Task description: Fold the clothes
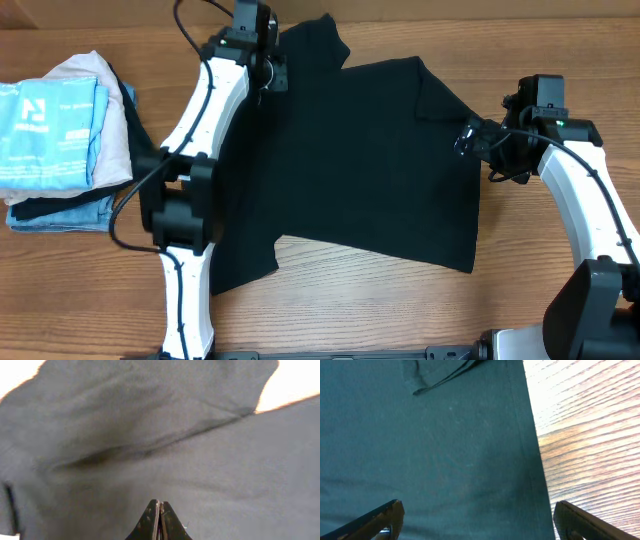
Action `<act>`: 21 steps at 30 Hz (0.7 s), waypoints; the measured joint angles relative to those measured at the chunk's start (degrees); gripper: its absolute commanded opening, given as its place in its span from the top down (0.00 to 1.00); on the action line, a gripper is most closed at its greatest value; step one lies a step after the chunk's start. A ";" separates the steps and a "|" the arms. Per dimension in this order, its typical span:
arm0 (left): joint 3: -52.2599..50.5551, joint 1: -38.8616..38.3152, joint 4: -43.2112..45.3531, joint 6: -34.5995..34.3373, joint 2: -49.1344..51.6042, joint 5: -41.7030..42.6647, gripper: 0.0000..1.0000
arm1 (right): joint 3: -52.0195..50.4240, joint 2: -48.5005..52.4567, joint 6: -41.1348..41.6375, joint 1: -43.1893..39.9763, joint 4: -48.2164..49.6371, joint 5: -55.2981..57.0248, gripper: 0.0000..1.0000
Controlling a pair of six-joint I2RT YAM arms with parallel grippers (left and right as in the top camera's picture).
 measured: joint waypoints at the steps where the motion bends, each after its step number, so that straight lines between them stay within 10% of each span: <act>1: 0.00 0.00 1.20 0.00 0.98 0.00 0.96 | 0.00 0.00 0.00 0.02 0.00 0.02 0.00; 21: 1.86 -10.08 -3.74 -2.03 8.72 -1.33 0.96 | 0.00 0.00 -0.02 0.00 0.02 0.42 0.00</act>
